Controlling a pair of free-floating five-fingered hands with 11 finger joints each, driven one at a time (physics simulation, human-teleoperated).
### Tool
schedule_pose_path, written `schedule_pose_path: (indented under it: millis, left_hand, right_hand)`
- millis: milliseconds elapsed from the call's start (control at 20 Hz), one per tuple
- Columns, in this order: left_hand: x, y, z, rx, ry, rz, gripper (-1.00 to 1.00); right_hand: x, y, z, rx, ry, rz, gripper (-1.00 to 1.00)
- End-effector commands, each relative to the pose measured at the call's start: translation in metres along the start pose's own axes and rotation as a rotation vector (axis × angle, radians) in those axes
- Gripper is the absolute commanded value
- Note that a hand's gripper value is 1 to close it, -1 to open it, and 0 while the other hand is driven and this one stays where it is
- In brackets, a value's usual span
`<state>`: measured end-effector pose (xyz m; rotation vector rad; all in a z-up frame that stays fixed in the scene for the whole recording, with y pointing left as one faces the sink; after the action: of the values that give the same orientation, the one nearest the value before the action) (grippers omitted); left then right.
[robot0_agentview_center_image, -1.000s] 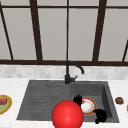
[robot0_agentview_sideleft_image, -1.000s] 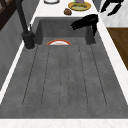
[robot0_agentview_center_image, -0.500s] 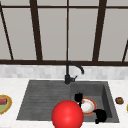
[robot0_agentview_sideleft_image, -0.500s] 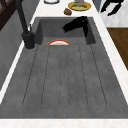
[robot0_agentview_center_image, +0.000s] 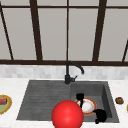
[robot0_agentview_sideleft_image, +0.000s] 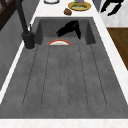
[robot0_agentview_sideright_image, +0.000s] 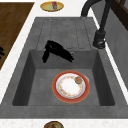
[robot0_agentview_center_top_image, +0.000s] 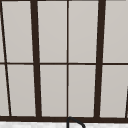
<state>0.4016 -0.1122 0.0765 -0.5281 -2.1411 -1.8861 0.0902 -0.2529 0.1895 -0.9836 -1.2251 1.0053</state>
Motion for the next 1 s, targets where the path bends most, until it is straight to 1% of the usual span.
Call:
schedule_pose_path:
  millis: [0, 250, 400, 550, 700, 800, 950]
  left_hand:
    - [-0.026, -0.004, 0.003, 0.013, 0.008, 0.096, -1.00]
    - [-0.064, -0.011, 0.007, 0.017, 0.007, 0.149, -1.00]
    - [-0.089, -0.017, 0.007, 0.022, 0.004, 0.167, -1.00]
    - [-0.115, -0.025, 0.002, 0.016, 0.007, 0.177, -1.00]
    - [-0.139, -0.033, -0.006, 0.008, 0.010, 0.173, -1.00]
    - [-0.148, -0.039, -0.003, 0.011, 0.005, 0.153, -1.00]
    - [-0.166, -0.050, 0.001, 0.005, -0.008, 0.130, -1.00]
  right_hand:
    - [0.000, 0.000, 0.000, 0.000, 0.000, 0.000, 0.00]
    - [0.000, 0.000, 0.000, 0.000, 0.000, 0.000, 0.00]
    - [0.000, 0.000, 0.000, 0.000, 0.000, 0.000, 0.00]
    - [0.000, 0.000, 0.000, 0.000, 0.000, 0.000, 0.00]
    - [0.000, 0.000, 0.000, 0.000, 0.000, 0.000, 0.00]
    - [0.000, 0.000, 0.000, 0.000, 0.000, 0.000, 0.00]
    - [0.000, 0.000, 0.000, 0.000, 0.000, 0.000, 0.00]
